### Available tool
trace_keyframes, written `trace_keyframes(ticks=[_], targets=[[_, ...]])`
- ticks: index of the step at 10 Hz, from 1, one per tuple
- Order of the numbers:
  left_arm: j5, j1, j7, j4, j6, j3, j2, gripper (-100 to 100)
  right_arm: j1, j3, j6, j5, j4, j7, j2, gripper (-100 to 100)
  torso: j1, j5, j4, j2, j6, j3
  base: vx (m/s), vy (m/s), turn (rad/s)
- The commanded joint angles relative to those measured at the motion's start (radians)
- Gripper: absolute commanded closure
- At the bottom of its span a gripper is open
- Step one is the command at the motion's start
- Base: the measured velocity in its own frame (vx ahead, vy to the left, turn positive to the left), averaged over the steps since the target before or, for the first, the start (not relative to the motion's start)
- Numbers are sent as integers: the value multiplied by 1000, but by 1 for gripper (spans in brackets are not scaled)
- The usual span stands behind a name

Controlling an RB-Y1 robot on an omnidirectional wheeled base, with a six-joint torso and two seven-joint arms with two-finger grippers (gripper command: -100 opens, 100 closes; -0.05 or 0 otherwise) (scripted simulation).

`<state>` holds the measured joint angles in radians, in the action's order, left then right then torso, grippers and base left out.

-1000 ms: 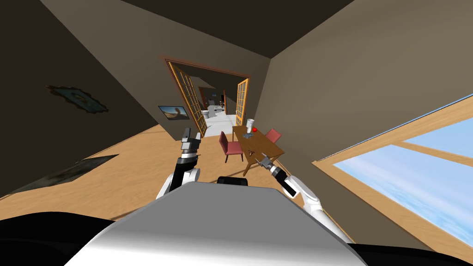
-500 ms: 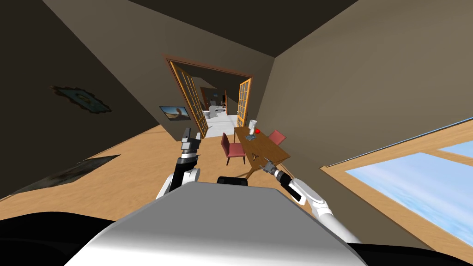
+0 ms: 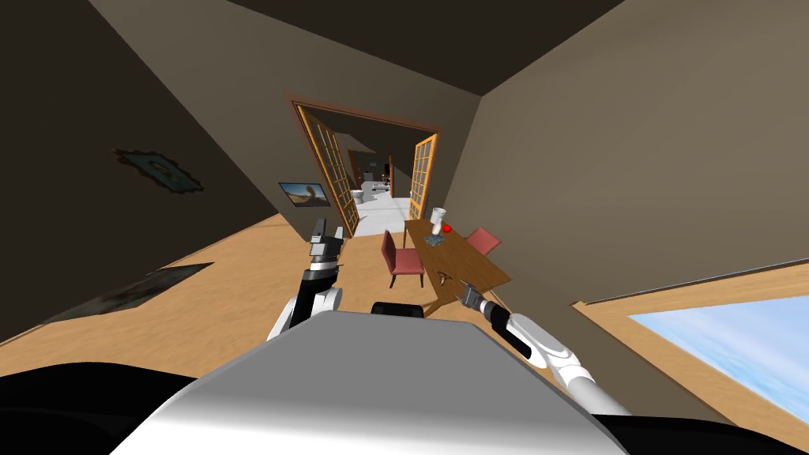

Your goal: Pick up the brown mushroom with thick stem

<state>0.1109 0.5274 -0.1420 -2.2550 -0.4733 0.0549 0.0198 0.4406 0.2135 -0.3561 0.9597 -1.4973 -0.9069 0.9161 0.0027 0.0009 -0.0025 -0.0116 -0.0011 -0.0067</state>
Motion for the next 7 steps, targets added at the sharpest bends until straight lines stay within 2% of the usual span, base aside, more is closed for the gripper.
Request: trace_keyframes(ticks=[1, 4, 7], targets=[[0, 0, 0, 0, 0, 0, 0, 0, 20, 20, 27, 38, 21, -27, 35, -100, 0, 0, 0, 0, 0, 0, 170, 65, 133], [0, 0, 0, 0, 0, 0, 0, 0, 46, 54, 55, 93, 71, -69, 79, -100, 2, 0, 0, -2, 0, -1, 186, 63, 125], [0, 0, 0, 0, 0, 0, 0, 0, 70, 93, 70, 127, 108, -92, 89, -100, 1, 0, 0, -2, 0, -1, 186, 44, 111]])
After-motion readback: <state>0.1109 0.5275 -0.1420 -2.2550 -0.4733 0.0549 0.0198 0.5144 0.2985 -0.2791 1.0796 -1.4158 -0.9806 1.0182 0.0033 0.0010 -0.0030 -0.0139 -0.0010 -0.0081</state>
